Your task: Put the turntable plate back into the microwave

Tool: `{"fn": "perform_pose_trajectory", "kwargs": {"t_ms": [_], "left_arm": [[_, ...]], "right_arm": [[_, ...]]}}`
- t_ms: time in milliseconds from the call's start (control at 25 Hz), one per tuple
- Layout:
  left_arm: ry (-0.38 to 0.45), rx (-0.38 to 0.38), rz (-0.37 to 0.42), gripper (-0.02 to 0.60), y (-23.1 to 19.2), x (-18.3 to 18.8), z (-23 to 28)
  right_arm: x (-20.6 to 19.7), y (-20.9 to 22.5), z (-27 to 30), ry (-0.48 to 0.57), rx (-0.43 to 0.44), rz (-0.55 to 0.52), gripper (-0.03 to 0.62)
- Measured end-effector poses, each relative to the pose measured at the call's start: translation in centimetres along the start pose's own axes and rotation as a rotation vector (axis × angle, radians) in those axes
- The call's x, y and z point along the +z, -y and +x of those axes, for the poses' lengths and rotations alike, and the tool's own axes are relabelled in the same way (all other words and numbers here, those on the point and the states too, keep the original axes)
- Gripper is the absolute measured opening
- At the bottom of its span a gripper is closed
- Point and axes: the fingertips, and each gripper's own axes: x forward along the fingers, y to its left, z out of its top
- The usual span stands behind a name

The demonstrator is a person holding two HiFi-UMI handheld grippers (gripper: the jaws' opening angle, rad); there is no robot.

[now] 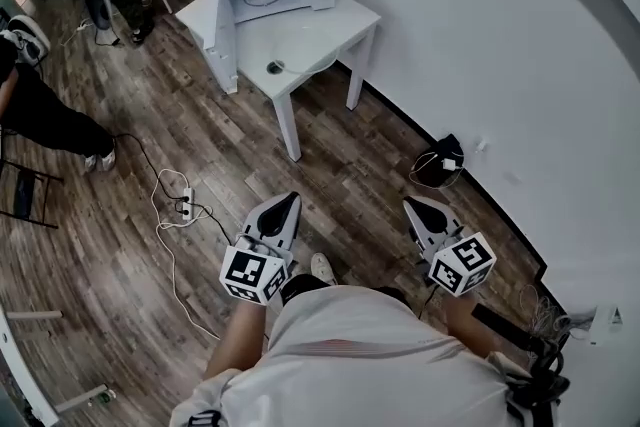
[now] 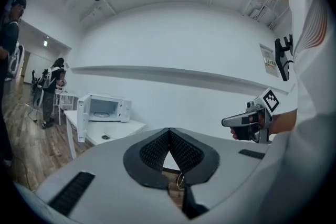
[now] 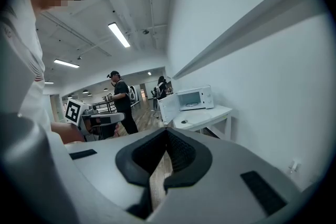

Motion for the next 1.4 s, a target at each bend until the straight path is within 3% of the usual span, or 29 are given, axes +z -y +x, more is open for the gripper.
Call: {"fn": "perform_pose_trajectory", "kwargs": {"t_ms": [360, 720, 1200, 1400], "left_arm": [[-0.003, 0.032, 0.008, 0.011, -6.5, 1.3, 3.3], [-0.01, 0.1, -0.034, 0.011, -10.0, 1.8, 8.6], [0.013, 0.237, -0.043, 0.011, -11.9, 6.0, 24.7], [0.038, 0.298, -0.039, 0.011, -10.9, 7.1, 28.6]], "right_arm": [[2.4, 1.3, 8.1, -0.022, 0.048, -0.018, 0.003], [4.2, 6.3, 14.8, -0.017, 0.139, -0.007, 0.003], [9.5, 23.3, 21.0, -0.015, 0.237, -0.012, 0.003], [12.7, 28.5, 22.4, 0.049, 0.348, 0.039, 0.003]]}}
